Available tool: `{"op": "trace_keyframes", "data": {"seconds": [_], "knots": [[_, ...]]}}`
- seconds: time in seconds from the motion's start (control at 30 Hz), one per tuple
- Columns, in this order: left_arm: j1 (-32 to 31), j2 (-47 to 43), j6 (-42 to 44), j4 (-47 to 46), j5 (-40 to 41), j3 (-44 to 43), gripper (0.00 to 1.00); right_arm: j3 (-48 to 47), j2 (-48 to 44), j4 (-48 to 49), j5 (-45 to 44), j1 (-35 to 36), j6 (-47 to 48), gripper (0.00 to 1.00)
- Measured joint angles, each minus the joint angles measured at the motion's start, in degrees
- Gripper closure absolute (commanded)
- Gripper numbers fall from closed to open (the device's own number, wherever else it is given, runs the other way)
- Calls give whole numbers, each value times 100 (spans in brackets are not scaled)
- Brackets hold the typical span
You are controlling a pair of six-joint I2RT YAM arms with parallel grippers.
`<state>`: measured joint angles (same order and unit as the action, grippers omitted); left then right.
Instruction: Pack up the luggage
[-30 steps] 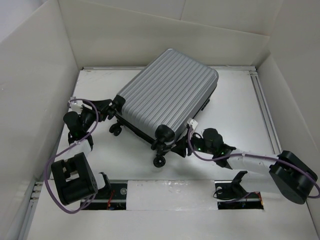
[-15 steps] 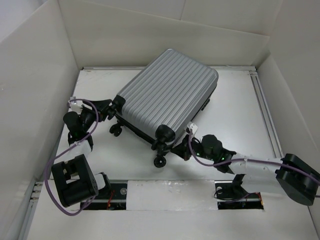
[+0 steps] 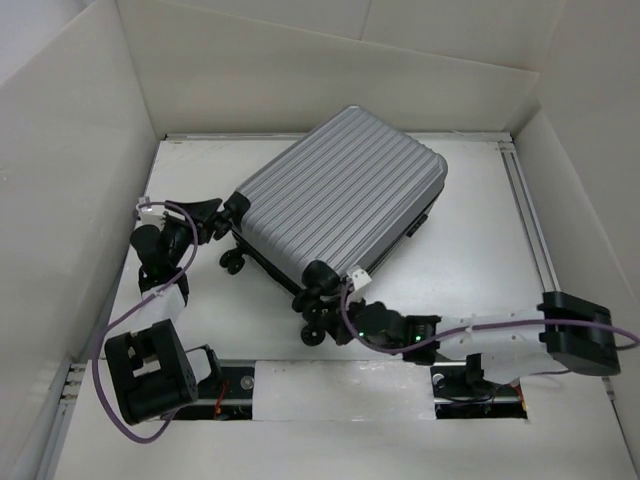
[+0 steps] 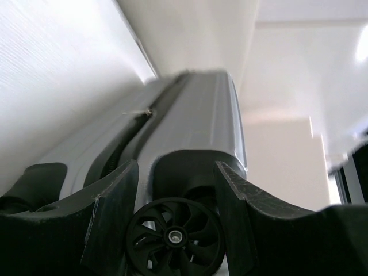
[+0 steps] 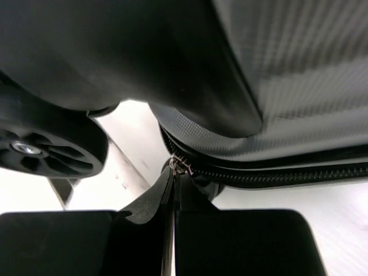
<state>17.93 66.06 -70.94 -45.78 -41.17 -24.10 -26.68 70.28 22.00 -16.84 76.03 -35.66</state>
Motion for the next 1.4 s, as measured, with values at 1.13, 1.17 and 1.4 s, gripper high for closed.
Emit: {"op": "trace_keyframes", "data": {"seconds": [1.13, 1.17, 1.4], "knots": [[-50, -1784, -234, 1137, 935, 752, 100, -1379, 1740, 1257, -2787, 1602, -3064, 4], [-74, -1784, -229, 1134, 839, 752, 100, -1292, 1519, 914, -2638, 1665, -3093, 3], [-210, -1714, -96, 1134, 459, 734, 100, -1174, 597, -1486, -1862, 2267, -3303, 0]]}}
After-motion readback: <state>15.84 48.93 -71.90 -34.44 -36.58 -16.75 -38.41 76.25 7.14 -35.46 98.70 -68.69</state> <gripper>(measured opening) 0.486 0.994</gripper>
